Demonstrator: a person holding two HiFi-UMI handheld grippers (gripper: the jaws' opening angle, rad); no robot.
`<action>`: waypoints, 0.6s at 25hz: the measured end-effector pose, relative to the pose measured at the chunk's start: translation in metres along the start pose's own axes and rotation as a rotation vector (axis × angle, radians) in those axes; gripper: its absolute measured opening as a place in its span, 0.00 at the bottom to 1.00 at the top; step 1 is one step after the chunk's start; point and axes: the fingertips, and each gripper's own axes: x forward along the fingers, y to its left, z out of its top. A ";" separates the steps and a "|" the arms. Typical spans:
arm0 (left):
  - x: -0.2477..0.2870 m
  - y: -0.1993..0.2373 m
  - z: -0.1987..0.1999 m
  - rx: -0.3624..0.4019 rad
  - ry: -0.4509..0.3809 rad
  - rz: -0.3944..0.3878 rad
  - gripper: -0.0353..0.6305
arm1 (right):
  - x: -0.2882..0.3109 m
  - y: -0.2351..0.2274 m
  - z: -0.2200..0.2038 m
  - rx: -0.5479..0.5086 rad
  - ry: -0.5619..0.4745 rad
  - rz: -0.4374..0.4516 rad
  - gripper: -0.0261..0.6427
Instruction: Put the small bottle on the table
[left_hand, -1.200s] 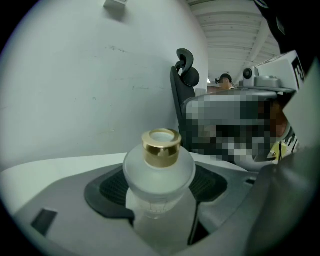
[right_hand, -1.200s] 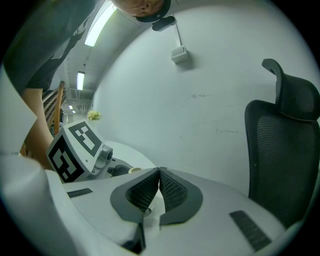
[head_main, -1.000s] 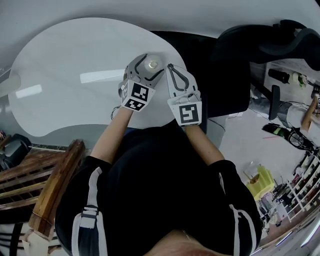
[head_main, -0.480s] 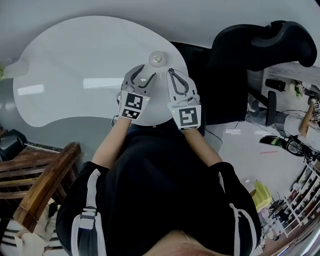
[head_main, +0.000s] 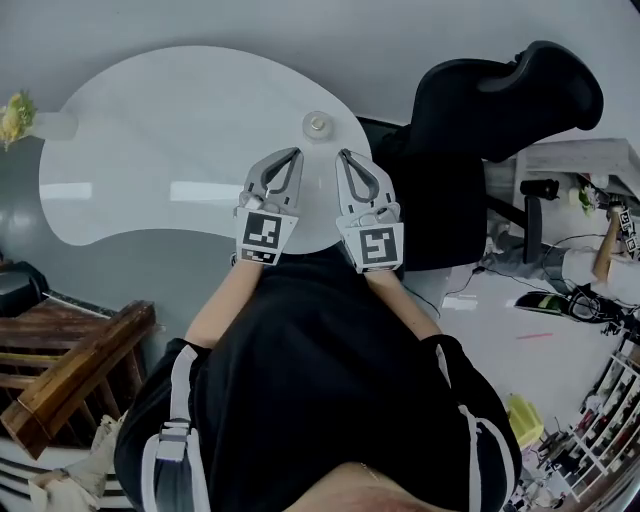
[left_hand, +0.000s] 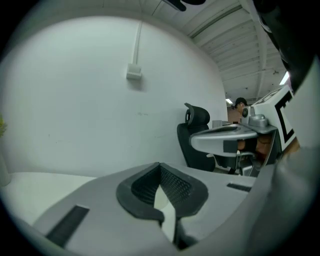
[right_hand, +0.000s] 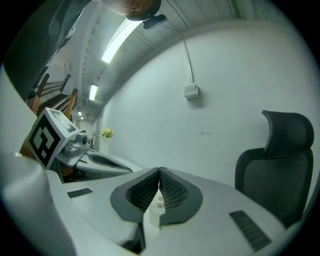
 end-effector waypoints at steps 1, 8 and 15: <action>-0.005 0.000 0.008 -0.004 -0.014 0.007 0.06 | -0.004 0.000 0.005 -0.007 -0.007 -0.004 0.07; -0.035 -0.001 0.053 -0.068 -0.069 0.050 0.06 | -0.032 -0.010 0.038 -0.022 -0.059 -0.041 0.07; -0.066 -0.004 0.096 -0.056 -0.143 0.084 0.06 | -0.056 -0.012 0.077 -0.053 -0.165 -0.063 0.07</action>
